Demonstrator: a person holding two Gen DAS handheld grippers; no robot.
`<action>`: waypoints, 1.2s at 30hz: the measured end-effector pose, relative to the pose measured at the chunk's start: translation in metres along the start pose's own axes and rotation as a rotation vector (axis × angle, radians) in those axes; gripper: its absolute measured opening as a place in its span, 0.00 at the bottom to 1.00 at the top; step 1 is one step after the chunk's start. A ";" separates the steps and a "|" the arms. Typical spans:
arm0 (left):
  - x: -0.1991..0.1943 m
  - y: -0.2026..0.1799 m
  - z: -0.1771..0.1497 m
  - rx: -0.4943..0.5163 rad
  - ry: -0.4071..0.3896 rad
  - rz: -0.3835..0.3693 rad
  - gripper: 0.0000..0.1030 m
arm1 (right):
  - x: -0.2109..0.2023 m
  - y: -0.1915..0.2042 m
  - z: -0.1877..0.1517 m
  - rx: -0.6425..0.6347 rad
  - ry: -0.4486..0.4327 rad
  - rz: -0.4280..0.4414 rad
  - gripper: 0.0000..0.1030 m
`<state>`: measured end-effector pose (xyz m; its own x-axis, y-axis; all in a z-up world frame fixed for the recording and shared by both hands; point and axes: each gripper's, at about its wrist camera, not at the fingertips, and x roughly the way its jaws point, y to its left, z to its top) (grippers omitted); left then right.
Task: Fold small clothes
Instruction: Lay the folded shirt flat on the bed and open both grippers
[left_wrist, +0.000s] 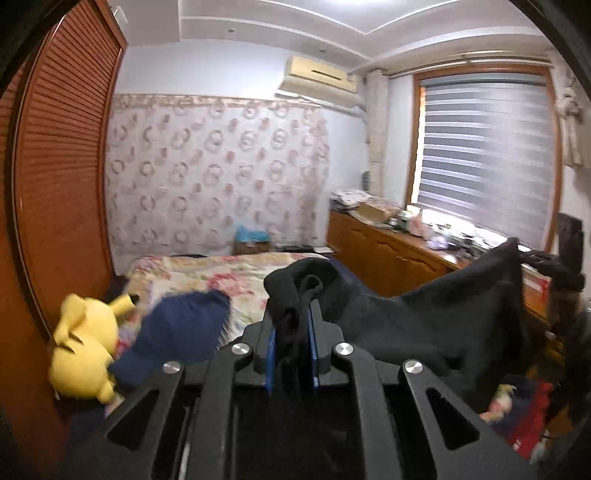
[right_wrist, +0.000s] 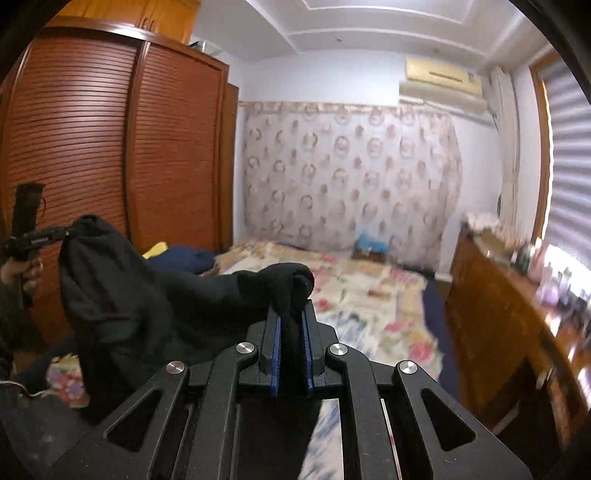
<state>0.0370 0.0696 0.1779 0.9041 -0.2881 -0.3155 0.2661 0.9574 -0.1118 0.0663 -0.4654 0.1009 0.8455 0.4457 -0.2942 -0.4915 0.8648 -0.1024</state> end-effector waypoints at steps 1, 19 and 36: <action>0.023 0.007 0.011 0.009 0.005 0.018 0.15 | 0.020 -0.008 0.012 0.002 0.022 -0.006 0.07; 0.191 0.043 -0.133 0.033 0.420 0.026 0.60 | 0.250 -0.042 -0.152 0.109 0.486 -0.116 0.43; 0.158 0.017 -0.202 -0.044 0.519 0.005 0.60 | 0.196 -0.010 -0.217 0.211 0.533 -0.051 0.47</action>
<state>0.1163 0.0370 -0.0643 0.6181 -0.2643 -0.7403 0.2376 0.9605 -0.1446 0.1916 -0.4364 -0.1622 0.6179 0.2711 -0.7380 -0.3539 0.9341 0.0468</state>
